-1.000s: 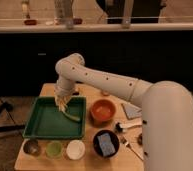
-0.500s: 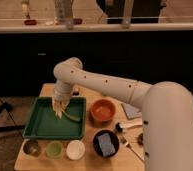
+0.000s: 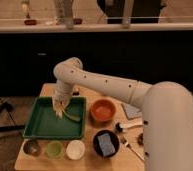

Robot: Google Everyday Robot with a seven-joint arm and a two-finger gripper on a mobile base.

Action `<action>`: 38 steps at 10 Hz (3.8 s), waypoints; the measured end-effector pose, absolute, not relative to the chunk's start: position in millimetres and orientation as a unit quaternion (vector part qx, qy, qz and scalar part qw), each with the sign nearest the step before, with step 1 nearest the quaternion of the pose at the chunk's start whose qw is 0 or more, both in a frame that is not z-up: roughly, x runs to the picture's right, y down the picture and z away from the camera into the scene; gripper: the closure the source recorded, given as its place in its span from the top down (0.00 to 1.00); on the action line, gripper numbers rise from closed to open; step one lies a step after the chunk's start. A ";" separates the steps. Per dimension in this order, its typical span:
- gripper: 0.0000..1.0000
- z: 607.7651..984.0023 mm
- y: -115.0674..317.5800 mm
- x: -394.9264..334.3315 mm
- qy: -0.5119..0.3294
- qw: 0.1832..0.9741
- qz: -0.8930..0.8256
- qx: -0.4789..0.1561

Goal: Place banana in metal cup

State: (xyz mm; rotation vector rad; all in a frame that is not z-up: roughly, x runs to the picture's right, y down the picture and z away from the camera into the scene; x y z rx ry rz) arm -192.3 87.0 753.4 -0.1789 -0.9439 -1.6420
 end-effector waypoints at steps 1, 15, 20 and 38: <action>0.13 753.6 87.7 -192.7 -0.406 0.581 -0.701 -0.077; 0.13 702.6 167.9 -316.3 -0.471 0.469 -0.743 -0.075; 0.13 694.2 182.3 -317.8 -0.478 0.465 -0.742 -0.074; 0.13 668.3 217.3 -323.2 -0.483 0.459 -0.740 -0.094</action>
